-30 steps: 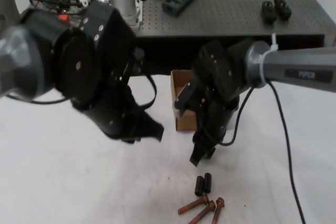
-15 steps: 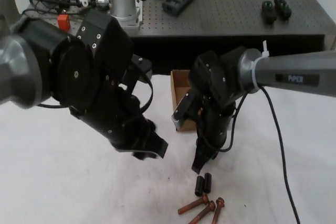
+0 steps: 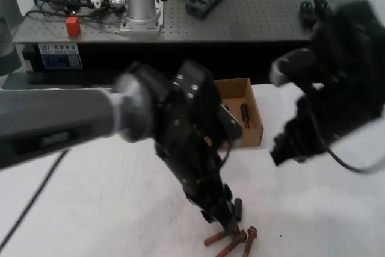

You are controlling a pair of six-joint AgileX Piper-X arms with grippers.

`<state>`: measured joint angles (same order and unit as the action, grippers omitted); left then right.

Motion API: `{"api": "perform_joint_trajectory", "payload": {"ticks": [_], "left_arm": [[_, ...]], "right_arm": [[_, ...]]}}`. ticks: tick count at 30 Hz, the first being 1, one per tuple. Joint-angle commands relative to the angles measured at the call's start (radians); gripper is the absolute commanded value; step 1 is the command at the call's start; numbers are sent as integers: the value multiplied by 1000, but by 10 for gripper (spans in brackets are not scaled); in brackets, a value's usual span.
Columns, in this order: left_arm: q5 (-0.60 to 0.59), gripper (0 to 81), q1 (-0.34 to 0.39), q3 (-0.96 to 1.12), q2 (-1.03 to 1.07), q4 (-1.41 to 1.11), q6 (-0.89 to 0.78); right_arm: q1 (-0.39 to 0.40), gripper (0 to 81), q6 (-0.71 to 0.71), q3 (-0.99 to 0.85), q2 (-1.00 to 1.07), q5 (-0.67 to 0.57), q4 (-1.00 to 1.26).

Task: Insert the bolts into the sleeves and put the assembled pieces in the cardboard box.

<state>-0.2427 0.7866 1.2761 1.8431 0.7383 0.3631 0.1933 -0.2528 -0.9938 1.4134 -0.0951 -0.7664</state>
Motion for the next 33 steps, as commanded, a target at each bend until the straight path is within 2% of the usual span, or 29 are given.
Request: {"api": "perform_joint_trajectory", "payload": {"ticks": [1, 6, 17, 20, 23, 27, 33], "left_arm": [[1, 388, 1, 6, -9, 6, 11], [84, 352, 25, 45, 69, 33, 89], [71, 348, 25, 51, 152, -10, 94], [29, 344, 25, 51, 160, -30, 94], [13, 260, 26, 51, 167, -58, 92], [11, 20, 26, 51, 169, -60, 92], [23, 2, 18, 64, 116, -45, -47]], "right_arm": [[-17, 38, 100, 180, -233, -20, 38], [-17, 38, 152, 287, -380, -20, 48], [-17, 38, 156, 317, -452, -20, 83], [-17, 38, 156, 317, -452, -20, 85], [-17, 38, 156, 317, -452, -13, 85], [-17, 38, 156, 317, -452, -12, 85], [-17, 38, 194, 317, -452, -12, 132]]}}
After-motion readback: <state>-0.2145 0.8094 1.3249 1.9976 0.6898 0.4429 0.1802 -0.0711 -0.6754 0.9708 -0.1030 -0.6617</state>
